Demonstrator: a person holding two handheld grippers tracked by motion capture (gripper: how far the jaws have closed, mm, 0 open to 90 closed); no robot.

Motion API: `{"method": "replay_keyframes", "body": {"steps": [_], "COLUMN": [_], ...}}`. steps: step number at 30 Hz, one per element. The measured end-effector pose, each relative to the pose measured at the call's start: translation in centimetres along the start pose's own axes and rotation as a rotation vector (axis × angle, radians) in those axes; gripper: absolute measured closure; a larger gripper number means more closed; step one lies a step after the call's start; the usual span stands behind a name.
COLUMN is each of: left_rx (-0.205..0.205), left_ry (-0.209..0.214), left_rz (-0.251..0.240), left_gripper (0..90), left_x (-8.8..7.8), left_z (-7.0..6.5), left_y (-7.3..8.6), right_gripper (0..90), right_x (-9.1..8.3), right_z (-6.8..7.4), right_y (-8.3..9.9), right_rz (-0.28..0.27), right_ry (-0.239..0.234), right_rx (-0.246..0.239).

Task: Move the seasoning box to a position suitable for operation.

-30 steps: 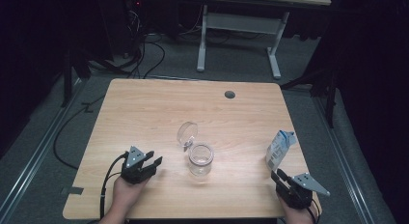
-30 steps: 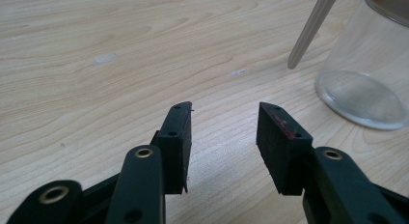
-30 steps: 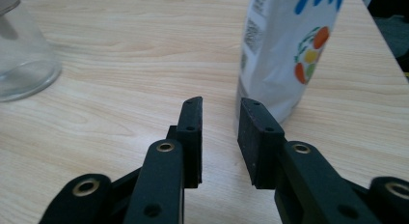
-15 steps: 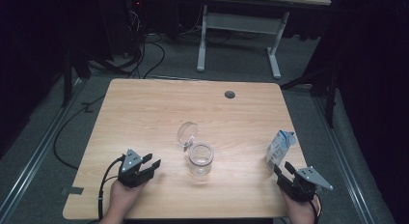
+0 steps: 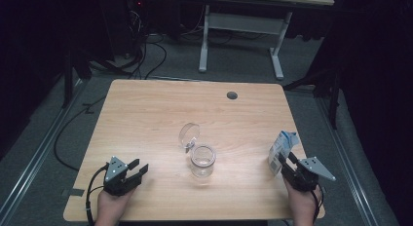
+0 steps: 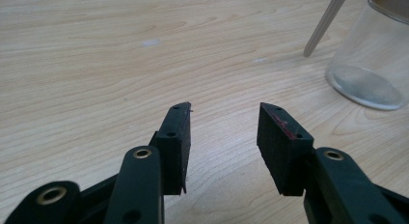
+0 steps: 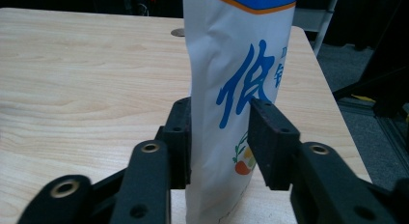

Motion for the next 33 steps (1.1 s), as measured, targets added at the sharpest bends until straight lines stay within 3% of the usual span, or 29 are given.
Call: {"method": "replay_keyframes", "body": {"steps": [6,12,19,20,26,29,33], "left_rx": [0.002,0.008,0.004,0.006,0.010,0.008,0.007], "left_ry": [-0.001,0.007,0.015,0.016,0.021,0.021,0.025], "left_rz": [-0.009,-0.016,-0.016,-0.014,-0.010,-0.013,-0.013], "left_gripper": [56.0,55.9,55.8,55.8,55.5,55.5,55.2], "left_x": [-0.10,-0.12,0.17,0.23,0.25,0.24,0.23], "left_z": [0.01,-0.17,-0.25,-0.30,-0.46,-0.47,-0.50], "left_y": [0.04,-0.09,-0.13,-0.14,-0.06,-0.09,-0.08], "right_gripper": [78.1,86.4,83.2,77.0,65.1,65.3,78.0], "right_x": [-0.02,-0.36,-0.50,-0.39,0.08,0.10,0.01], "right_z": [-0.25,-0.72,-0.87,-0.78,-0.44,-0.37,-0.54], "right_y": [-0.01,0.13,0.19,0.17,0.18,0.11,0.13], "right_rz": [-0.009,-0.002,-0.008,-0.004,0.009,0.009,-0.003], "right_ry": [-0.009,0.003,0.002,-0.005,-0.017,-0.003,0.010], "right_rx": [-0.005,-0.010,-0.004,-0.001,0.006,0.010,0.015]}}
Point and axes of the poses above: each handheld gripper's, and its own axes: x roughly forward along the jaws, y roughly out of its underside, z roughly to its left, the point moved 4 cm from there along x, roughly forward along the jaws, and after that the axes turned 3 degrees about -y, right-handed, at the moved point
